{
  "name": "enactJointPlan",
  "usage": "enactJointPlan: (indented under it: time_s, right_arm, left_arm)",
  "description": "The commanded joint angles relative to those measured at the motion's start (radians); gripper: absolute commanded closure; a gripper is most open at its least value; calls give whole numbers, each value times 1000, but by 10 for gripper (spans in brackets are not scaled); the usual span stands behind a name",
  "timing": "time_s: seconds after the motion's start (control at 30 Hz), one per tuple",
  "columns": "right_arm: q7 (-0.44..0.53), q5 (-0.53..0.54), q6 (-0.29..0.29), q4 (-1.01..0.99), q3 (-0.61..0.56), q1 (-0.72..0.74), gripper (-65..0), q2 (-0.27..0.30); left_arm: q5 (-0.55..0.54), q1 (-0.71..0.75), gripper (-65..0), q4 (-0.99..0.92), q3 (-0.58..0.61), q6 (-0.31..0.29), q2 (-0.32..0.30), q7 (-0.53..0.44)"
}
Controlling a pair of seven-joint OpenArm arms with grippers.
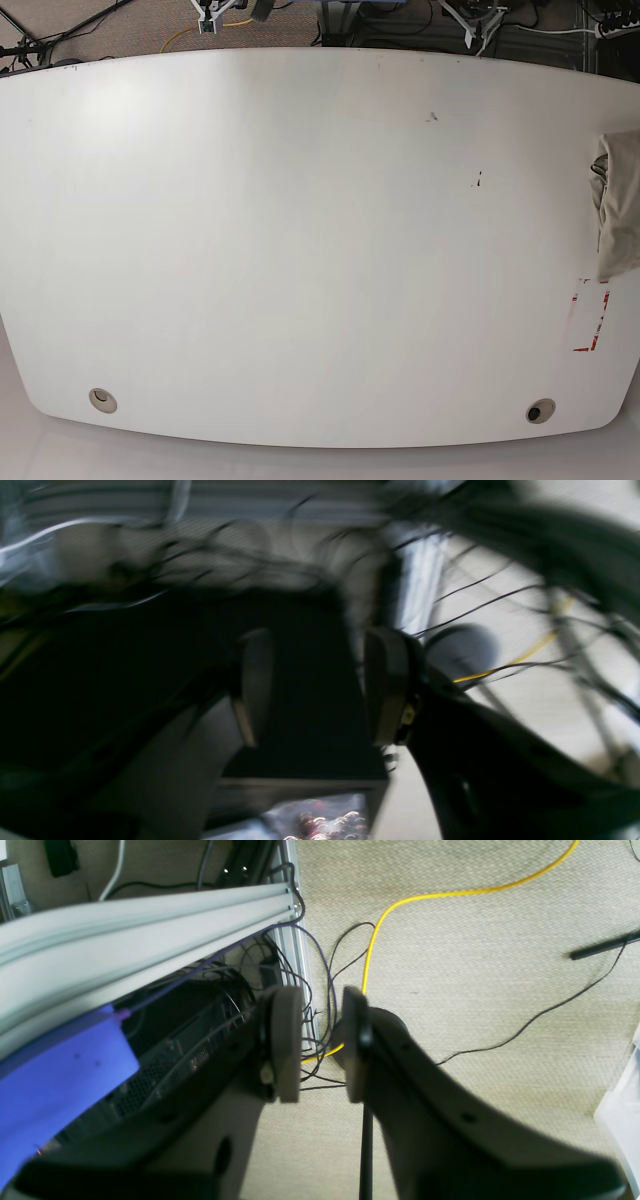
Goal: Fold the T-shirt properly
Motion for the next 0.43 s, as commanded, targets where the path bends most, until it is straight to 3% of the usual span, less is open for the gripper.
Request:
enactJointPlan:
  time_s: [0.0, 0.4]
  right_arm:
    - [-17, 1, 1, -30, 0, 23, -132, 7]
    - [-16, 1, 1, -59, 0, 42, -132, 6]
  left_arm:
    - [1, 7, -272, 42, 18, 6, 12, 47]
    - [-2, 7, -272, 68, 18, 6, 32, 79]
